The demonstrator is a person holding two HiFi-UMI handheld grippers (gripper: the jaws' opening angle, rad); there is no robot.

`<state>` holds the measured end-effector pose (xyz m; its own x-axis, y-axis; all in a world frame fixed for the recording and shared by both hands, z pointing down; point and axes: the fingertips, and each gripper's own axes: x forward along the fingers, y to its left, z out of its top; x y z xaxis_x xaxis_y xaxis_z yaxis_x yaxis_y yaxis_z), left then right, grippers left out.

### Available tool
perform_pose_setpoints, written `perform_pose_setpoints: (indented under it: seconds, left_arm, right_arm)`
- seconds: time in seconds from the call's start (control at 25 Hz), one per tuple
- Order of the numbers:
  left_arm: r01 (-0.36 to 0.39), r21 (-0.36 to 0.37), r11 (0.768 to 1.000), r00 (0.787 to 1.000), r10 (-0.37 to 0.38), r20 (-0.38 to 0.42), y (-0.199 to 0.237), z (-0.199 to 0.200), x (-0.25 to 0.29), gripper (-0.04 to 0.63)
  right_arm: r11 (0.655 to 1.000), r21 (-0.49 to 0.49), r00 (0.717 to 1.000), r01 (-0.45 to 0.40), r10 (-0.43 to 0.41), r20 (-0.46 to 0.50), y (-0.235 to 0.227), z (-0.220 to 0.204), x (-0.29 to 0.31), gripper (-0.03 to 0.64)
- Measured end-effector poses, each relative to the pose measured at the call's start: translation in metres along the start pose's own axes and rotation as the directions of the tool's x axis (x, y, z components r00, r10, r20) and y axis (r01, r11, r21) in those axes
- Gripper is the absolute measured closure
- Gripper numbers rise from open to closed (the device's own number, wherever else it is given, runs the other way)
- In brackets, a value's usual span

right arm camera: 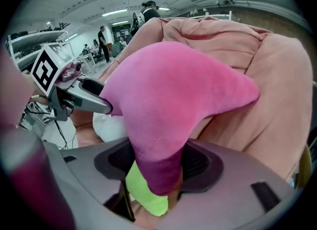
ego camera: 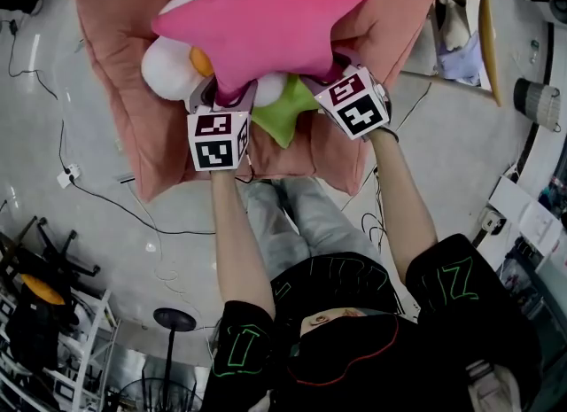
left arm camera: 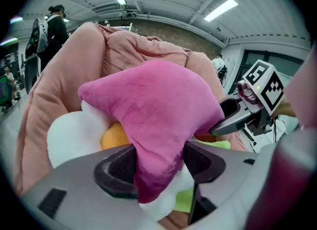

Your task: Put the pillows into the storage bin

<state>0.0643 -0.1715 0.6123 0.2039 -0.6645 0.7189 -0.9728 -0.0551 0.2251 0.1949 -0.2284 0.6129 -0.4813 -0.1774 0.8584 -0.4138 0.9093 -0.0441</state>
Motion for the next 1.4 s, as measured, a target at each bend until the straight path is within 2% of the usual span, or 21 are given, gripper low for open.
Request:
perform_pose_setpoints:
  seconds: [0.28, 0.68, 1.08, 1.4]
  left_arm:
    - [-0.029, 0.066, 0.997, 0.999, 0.028, 0.022, -0.015, 0.017, -0.032, 0.347]
    - [-0.116, 0.113, 0.987, 0.993, 0.112, 0.043, -0.024, 0.027, -0.121, 0.344]
    - [-0.236, 0.041, 0.971, 0.969, 0.232, 0.083, 0.009, 0.017, -0.205, 0.341]
    - [-0.334, -0.080, 0.939, 0.932, 0.342, 0.118, 0.077, -0.013, -0.269, 0.339]
  right_arm:
    - [0.999, -0.046, 0.999, 0.023, -0.021, 0.048, 0.011, 0.013, -0.034, 0.395]
    - [0.998, -0.061, 0.990, 0.007, 0.002, 0.144, 0.063, 0.035, -0.088, 0.397]
    - [0.982, -0.180, 0.978, -0.055, 0.090, 0.189, 0.129, 0.085, -0.104, 0.397]
    - [0.937, -0.329, 0.967, -0.120, 0.185, 0.173, 0.206, 0.145, -0.081, 0.397]
